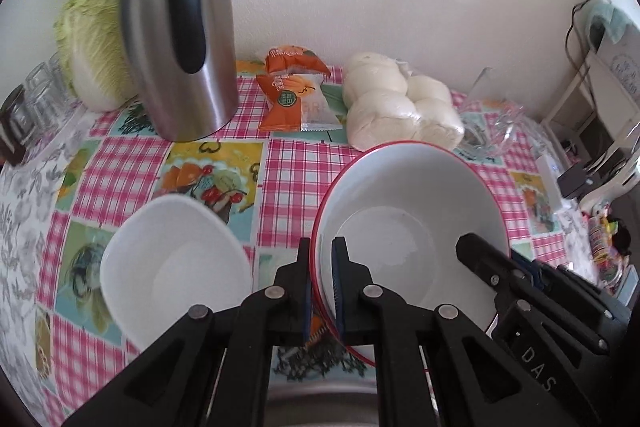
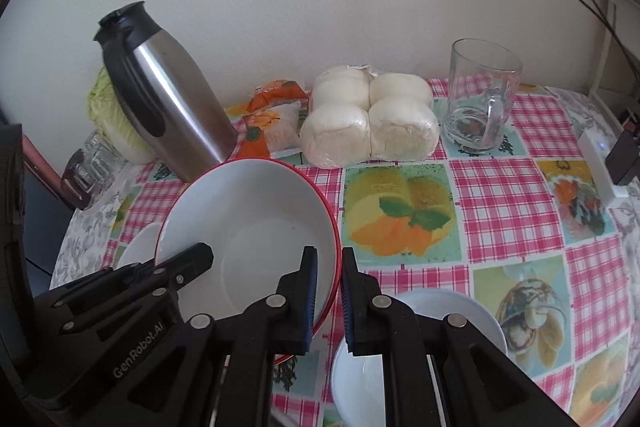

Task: Organize plates and bowls
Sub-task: 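Lift and carry the red-rimmed bowl with both tools over the steel basin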

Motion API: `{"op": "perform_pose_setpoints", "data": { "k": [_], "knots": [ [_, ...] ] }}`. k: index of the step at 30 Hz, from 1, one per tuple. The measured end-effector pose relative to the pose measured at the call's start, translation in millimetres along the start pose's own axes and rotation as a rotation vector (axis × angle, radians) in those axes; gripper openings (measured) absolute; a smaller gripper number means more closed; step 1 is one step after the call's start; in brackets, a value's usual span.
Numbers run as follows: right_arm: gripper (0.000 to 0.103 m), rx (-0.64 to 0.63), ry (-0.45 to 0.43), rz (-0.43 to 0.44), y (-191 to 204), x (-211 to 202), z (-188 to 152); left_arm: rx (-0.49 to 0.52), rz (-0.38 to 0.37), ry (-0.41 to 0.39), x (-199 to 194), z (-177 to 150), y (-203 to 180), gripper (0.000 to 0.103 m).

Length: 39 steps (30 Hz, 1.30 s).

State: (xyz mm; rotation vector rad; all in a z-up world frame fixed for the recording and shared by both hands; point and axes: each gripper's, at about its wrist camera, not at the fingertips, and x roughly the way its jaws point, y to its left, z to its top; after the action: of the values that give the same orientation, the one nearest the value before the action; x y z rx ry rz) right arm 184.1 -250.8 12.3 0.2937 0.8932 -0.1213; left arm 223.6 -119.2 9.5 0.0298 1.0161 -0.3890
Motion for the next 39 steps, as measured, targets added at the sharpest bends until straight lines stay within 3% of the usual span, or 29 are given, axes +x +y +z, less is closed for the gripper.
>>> {"op": "perform_pose_setpoints", "data": {
  "k": [7,17,25,39],
  "knots": [
    [0.012,-0.015,-0.042,0.009,7.3,-40.4,-19.5,0.002,0.018,-0.087,-41.1,-17.5,-12.0,0.009],
    [0.012,0.024,-0.068,0.025,13.8,-83.0,-60.3,-0.006,0.032,-0.129,-77.6,-63.3,-13.0,0.009],
    [0.012,0.041,-0.039,0.039,27.5,-96.7,-94.1,-0.040,0.046,-0.130,-92.5,-97.4,1.0,0.009],
    [0.012,0.079,-0.056,0.064,44.6,-115.8,-134.6,-0.109,0.011,-0.153,-119.6,-124.8,22.9,0.009]
  ]
}}
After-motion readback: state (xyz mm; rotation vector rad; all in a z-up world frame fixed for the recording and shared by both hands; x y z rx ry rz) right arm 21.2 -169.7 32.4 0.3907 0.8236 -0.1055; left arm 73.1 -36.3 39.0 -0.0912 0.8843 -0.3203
